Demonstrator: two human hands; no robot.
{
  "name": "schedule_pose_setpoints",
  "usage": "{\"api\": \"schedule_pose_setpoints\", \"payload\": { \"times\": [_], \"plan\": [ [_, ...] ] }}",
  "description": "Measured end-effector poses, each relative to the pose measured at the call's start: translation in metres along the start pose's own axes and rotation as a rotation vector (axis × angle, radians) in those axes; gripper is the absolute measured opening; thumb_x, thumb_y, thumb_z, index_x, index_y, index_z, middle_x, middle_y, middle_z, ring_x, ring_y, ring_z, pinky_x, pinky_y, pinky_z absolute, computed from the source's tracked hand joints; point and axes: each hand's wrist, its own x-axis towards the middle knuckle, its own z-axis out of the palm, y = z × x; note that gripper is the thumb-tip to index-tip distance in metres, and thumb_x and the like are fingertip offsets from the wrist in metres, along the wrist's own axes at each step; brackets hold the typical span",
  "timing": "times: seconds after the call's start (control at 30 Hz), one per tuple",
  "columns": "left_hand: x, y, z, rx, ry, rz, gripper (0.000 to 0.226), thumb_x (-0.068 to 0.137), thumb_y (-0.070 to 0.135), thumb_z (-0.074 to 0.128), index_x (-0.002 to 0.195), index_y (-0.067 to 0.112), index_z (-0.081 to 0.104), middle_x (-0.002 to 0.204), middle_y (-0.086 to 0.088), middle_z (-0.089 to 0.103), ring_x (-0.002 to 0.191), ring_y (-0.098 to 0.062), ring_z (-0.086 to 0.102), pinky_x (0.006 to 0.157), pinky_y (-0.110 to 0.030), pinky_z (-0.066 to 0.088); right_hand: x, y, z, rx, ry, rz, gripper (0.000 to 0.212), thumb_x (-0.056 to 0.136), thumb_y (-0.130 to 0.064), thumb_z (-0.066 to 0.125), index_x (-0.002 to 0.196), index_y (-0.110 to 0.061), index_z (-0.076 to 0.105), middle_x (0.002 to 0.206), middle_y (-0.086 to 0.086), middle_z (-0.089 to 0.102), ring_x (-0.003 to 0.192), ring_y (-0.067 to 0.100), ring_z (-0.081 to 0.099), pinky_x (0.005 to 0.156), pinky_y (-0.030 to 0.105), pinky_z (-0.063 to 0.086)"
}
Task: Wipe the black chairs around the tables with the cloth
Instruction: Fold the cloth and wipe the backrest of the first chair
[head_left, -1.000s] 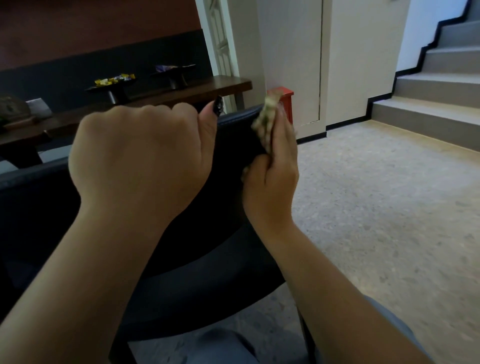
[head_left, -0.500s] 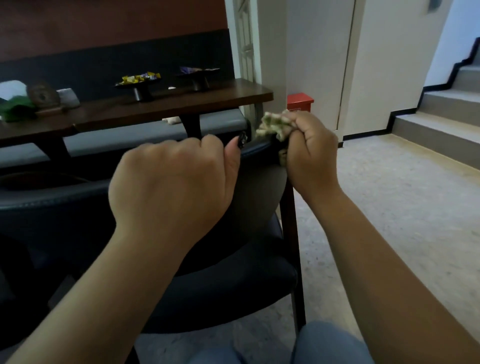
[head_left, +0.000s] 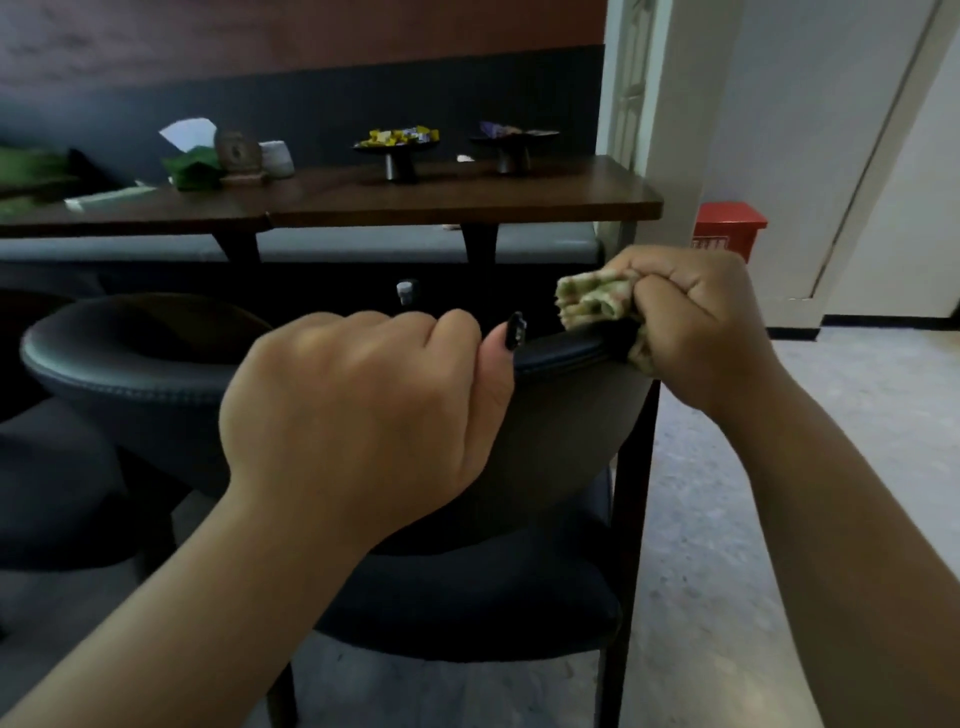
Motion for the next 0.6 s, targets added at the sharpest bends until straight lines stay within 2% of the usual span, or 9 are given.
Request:
{"api": "schedule_pose_setpoints", "payload": {
  "times": [0.1,0.27,0.33,0.43,0.6],
  "plan": [
    [-0.001,0.000,0.000,0.020,0.018,0.012,0.051,0.106,0.030,0.028,0.061,0.016,0.048,0.048,0.000,0.039,0.037,-0.018,0.034,0.038,-0.029,0.035,0.000,-0.004,0.003,0.001,0.014,-0.023,0.037,0.085,-0.005,0.037,0.068,-0.021,0.066,0.061,-0.005,0.062,0.059,0.017,0.057,0.054,0.034,0.048],
    [-0.002,0.002,0.000,0.075,0.055,0.005,0.049,0.104,0.031,0.032,0.061,0.018,0.052,0.048,0.001,0.042,0.038,-0.016,0.034,0.041,-0.024,0.029,0.000,-0.009,0.007,-0.026,0.034,-0.035,0.039,0.084,-0.003,0.036,0.060,-0.028,0.056,0.052,-0.007,0.051,0.049,0.009,0.047,0.047,0.016,0.034],
    [-0.002,0.002,0.001,0.061,0.086,0.000,0.049,0.104,0.031,0.034,0.059,0.018,0.051,0.047,0.001,0.041,0.038,-0.016,0.033,0.041,-0.024,0.028,-0.001,-0.012,0.008,-0.043,0.051,-0.029,0.041,0.085,-0.004,0.036,0.059,-0.029,0.054,0.051,-0.007,0.051,0.049,0.009,0.046,0.046,0.017,0.034],
    [0.000,0.001,0.001,0.034,0.108,-0.014,0.048,0.103,0.030,0.035,0.059,0.018,0.051,0.047,0.001,0.040,0.039,-0.016,0.031,0.044,-0.023,0.025,-0.003,-0.021,0.011,-0.104,0.081,-0.003,0.040,0.085,-0.005,0.035,0.059,-0.030,0.054,0.052,-0.002,0.052,0.049,0.011,0.046,0.046,0.026,0.036],
    [-0.001,0.001,0.000,0.024,0.078,-0.005,0.044,0.099,0.031,0.040,0.058,0.019,0.053,0.047,0.000,0.046,0.044,-0.016,0.025,0.047,-0.024,0.020,-0.010,-0.048,0.025,-0.166,0.108,-0.046,0.038,0.083,-0.006,0.037,0.063,-0.033,0.055,0.055,-0.009,0.054,0.053,0.007,0.049,0.051,0.017,0.037]
  ]
}}
